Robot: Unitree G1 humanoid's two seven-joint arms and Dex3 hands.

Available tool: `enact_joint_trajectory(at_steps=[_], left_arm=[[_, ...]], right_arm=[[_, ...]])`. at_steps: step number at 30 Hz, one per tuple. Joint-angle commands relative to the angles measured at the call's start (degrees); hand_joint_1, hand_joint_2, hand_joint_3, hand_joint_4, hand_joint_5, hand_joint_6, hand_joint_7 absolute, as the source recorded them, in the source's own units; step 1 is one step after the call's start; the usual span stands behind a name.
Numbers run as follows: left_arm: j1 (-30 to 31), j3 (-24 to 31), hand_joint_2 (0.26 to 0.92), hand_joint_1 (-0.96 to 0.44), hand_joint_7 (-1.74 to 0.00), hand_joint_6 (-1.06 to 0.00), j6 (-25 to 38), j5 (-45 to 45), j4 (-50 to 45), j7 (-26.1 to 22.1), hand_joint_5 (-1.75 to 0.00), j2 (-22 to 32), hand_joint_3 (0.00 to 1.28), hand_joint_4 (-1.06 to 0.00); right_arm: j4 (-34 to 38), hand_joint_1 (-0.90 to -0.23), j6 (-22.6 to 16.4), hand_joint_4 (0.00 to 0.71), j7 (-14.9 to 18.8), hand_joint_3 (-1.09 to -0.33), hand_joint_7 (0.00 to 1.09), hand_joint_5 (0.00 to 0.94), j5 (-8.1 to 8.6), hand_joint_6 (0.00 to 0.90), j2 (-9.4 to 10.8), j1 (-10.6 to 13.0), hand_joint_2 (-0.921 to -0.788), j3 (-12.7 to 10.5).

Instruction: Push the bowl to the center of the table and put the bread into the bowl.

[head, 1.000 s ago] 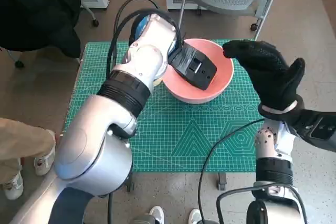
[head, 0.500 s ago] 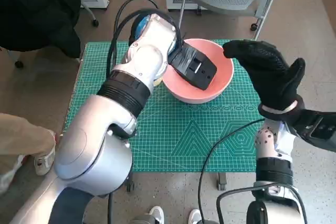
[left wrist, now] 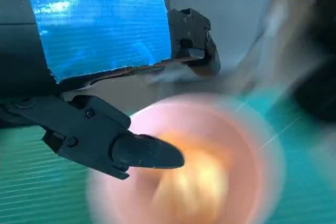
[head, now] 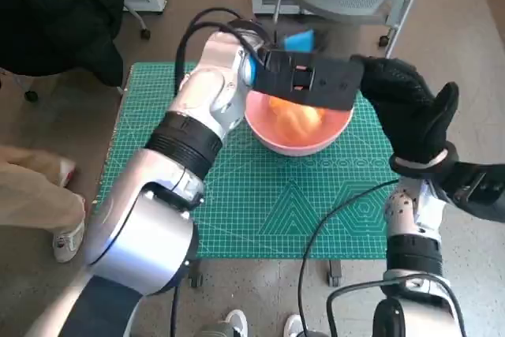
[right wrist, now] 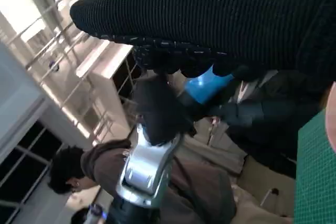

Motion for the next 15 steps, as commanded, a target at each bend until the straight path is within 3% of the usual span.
enact_joint_trajectory(at_steps=[1,15], left_arm=[[0.4,1.9,0.921,-0.79,-0.04,-0.10,-0.1,-1.6,-0.6,4.1,0.00,0.5,0.34,0.00],[0.8,3.9,0.921,-0.81,-0.01,-0.08,1.9,-3.4,-0.2,4.8,0.00,0.3,0.34,0.00]], right_arm=[[2.1,-0.639,-0.5,0.154,-0.3,-0.615,0.02,0.005,-0.43,0.190,-0.6,0.4,-0.921,-0.4],[3.5,-0.642,-0.8,0.159,0.6,-0.615,0.02,0.005,-0.24,0.189,-0.8,-0.7,-0.921,-0.2]])
